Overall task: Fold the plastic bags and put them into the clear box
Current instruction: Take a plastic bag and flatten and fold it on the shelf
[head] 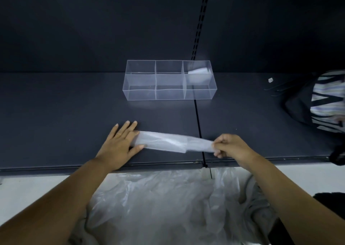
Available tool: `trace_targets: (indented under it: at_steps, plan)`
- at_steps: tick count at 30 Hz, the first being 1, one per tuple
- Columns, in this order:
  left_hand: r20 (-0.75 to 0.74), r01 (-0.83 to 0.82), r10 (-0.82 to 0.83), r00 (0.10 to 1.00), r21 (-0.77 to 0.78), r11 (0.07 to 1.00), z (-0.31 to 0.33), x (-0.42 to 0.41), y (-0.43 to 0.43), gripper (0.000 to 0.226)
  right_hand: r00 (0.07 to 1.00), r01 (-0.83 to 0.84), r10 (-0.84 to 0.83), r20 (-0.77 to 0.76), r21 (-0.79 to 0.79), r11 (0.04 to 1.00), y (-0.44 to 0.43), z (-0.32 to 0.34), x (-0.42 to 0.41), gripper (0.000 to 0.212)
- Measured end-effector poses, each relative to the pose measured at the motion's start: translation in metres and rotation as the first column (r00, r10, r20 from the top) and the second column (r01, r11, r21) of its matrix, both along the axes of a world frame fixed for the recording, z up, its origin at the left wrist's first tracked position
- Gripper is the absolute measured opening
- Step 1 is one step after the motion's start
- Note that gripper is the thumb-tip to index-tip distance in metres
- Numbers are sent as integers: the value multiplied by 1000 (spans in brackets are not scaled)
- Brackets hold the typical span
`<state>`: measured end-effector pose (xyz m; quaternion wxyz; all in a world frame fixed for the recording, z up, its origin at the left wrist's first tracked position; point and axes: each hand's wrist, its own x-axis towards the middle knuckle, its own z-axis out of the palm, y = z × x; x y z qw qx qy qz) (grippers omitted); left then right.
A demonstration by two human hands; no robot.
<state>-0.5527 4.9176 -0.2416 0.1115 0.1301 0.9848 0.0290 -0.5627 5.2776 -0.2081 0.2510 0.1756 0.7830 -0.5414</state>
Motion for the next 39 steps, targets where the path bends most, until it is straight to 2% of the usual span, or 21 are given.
trace_targets:
  at_steps: [2,4,7,9,11,13,14,15,17,20,22,26,31,34,37,39]
  plan:
    - [-78,-7,15,997,96,995,13,0,23,102,998,0,3,61,-46,999,1,5,11,7]
    - [-83,12,11,996,270,963,20,13,65,93,995,-12,22,95,-99,995,-1,13,16,13]
    - [-12,41,-41,999,501,865,21,48,141,97,988,-77,103,116,-216,973,-13,34,19,14]
    - [4,-22,25,1000,638,770,24,66,178,89,975,-158,195,109,-285,945,-23,49,19,10]
    - [15,-157,246,969,806,570,33,71,197,56,965,-227,255,63,-293,929,-29,62,16,3]
    - [180,-311,405,896,907,285,46,68,199,33,971,-239,237,-37,-209,948,-30,68,8,11]
    - [287,-370,410,866,919,136,52,66,197,28,973,-222,208,-98,-161,962,-30,68,4,15]
    - [374,-421,394,840,907,37,57,64,192,25,970,-210,188,-152,-139,968,-31,66,0,17]
    - [503,-512,362,785,855,-77,61,58,178,21,956,-264,229,-185,-192,945,-39,56,-6,24]
    - [724,-660,227,651,688,-302,53,44,153,20,949,-313,306,-71,-311,897,-65,33,-8,33]
    - [804,-695,144,577,576,-431,43,36,138,20,941,-327,337,-16,-284,901,-76,18,-8,33]
    - [846,-698,144,514,509,-503,24,28,119,21,915,-404,402,-45,-124,906,-79,-6,-4,13]
    - [896,-688,226,381,439,-578,7,17,103,19,925,-354,365,-102,113,929,-83,-22,-2,13]
    - [902,-659,291,320,433,-615,6,7,91,20,927,-335,353,-126,141,931,-85,-25,-1,14]
    - [888,-655,363,282,455,-604,4,-2,79,10,942,-308,319,-107,112,945,-86,-25,-4,14]
    - [872,-647,412,264,477,-595,4,-5,74,11,940,-322,330,-81,105,941,-86,-23,-8,14]
